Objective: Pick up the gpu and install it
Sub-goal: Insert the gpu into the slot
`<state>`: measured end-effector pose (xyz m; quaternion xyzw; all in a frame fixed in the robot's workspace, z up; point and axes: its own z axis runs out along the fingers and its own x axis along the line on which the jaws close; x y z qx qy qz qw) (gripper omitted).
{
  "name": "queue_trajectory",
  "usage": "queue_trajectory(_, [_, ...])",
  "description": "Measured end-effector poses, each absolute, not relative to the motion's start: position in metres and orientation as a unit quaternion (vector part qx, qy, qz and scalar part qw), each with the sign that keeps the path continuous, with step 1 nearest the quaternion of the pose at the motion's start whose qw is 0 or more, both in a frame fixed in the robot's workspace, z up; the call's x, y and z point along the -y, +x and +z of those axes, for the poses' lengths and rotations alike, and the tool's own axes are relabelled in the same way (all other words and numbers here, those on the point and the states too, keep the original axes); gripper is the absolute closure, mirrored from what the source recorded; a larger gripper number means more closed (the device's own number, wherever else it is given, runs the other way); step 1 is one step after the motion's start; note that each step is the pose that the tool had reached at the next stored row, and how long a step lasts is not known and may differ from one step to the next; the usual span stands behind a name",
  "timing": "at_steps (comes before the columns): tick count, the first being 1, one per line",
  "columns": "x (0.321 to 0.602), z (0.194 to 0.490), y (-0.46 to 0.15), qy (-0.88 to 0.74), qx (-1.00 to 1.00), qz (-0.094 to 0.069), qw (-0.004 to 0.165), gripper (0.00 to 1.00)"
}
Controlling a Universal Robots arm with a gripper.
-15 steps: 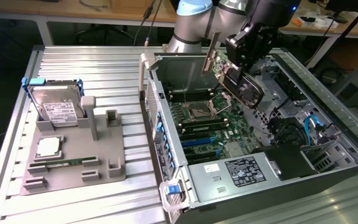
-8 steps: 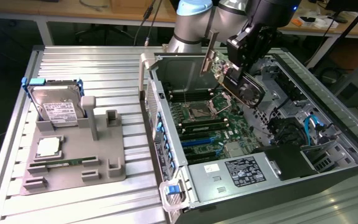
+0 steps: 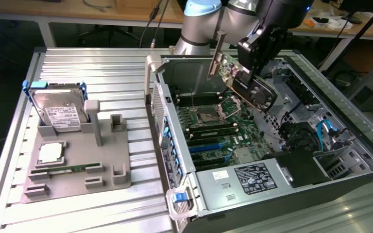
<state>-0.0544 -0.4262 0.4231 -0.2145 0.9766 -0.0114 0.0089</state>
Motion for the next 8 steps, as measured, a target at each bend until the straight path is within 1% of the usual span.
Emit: queue_trajectory(8, [0.4262,0.4231,-0.0544,-0.237,-0.972,-0.011,0.009,0.73])
